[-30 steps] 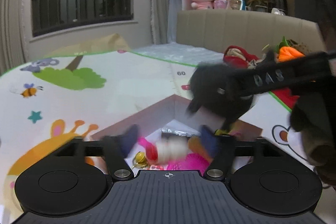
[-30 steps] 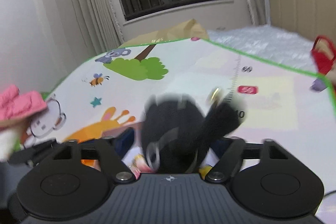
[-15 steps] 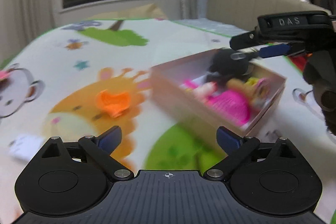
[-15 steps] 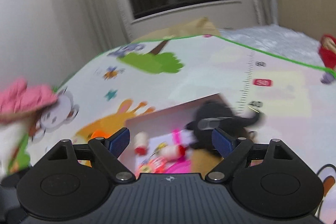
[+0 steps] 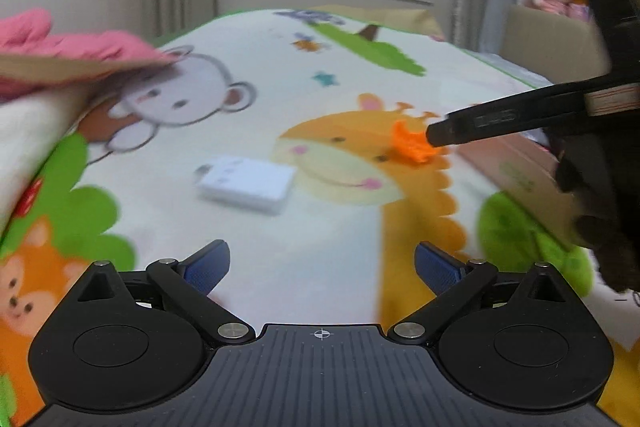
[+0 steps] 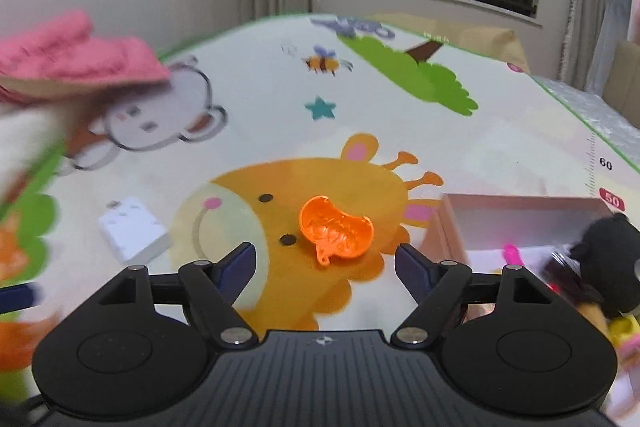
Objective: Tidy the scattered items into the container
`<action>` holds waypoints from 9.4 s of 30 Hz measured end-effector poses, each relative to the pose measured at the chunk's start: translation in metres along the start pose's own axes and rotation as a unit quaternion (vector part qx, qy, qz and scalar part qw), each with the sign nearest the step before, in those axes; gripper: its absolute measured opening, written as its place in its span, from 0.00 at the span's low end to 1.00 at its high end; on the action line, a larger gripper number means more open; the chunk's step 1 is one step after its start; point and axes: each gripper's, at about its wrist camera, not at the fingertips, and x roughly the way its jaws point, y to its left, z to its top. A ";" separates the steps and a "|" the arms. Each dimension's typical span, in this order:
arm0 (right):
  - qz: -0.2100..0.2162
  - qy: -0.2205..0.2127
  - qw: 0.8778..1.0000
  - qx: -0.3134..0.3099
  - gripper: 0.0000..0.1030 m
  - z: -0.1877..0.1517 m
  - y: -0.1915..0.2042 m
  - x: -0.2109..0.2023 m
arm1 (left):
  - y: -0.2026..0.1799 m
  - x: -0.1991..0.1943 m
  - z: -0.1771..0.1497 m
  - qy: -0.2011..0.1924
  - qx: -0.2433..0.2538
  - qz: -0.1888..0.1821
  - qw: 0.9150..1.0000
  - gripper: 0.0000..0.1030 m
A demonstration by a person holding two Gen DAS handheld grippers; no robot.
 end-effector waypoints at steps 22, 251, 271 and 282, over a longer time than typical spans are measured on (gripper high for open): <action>0.054 0.002 0.998 -0.014 0.58 -0.059 0.009 -0.055 | 0.028 0.095 0.048 -0.009 0.063 0.051 0.997 0.99; -0.044 0.002 0.986 0.160 0.75 -0.047 -0.258 -0.058 | -0.185 0.036 0.038 0.025 0.060 -0.153 0.986 0.99; 0.101 0.030 0.974 0.203 0.91 -0.061 -0.187 -0.028 | -0.152 0.062 0.032 0.035 0.036 -0.160 0.986 1.00; 0.058 -0.041 0.978 0.196 1.00 -0.072 -0.134 -0.056 | -0.114 0.037 0.015 0.009 0.040 0.013 0.999 1.00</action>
